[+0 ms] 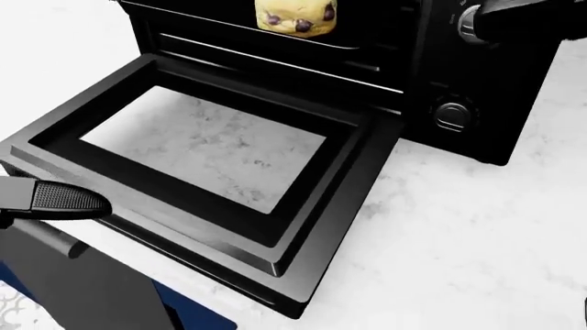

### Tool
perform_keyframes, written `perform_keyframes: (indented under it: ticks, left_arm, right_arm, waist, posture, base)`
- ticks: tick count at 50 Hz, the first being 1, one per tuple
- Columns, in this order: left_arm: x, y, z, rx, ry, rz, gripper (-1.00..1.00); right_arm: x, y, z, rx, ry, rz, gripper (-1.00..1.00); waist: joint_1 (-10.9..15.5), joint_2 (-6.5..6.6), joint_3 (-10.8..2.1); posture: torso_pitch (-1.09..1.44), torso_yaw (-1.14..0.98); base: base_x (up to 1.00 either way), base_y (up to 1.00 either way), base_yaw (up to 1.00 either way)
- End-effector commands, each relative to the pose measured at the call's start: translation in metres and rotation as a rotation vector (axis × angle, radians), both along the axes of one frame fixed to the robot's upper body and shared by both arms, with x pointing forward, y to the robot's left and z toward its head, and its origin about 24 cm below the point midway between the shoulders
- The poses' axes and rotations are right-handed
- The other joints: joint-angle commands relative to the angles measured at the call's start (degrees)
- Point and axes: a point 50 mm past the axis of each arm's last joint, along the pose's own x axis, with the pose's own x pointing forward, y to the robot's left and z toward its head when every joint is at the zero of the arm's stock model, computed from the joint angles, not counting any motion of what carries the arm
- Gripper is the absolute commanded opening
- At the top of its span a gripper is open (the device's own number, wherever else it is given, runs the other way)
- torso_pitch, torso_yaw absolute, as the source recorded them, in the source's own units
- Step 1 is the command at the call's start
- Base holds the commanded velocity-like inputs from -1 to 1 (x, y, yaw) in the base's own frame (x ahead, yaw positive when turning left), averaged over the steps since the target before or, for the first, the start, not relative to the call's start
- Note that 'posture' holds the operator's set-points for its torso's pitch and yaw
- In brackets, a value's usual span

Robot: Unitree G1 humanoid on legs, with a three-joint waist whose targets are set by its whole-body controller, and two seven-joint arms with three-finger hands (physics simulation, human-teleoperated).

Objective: Place the scone on the tray of the toaster oven.

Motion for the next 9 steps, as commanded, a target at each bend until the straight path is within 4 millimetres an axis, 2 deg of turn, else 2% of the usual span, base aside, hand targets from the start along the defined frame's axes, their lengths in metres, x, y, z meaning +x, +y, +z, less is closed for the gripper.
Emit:
perform_keyframes:
  ticks: [1,9]
  left_arm:
    - [-0.004,-0.001,0.007,0.016,-0.053,0.005,1.00]
    - [-0.004,-0.001,0.011,0.016,-0.060,0.002,1.00]
  right_arm:
    - [-0.011,-0.006,0.005,0.013,-0.043,-0.022,1.00]
    - [-0.031,-0.027,0.000,0.030,-0.030,-0.098,1.00]
  waist:
    - [0.0,-0.20,-1.01]
    - [0.0,-0.07,-1.09]
  posture:
    - [-0.08,0.41]
    - [-0.08,0.41]
  base:
    - [0.00,0.00,0.00]
    - [0.00,0.00,0.00]
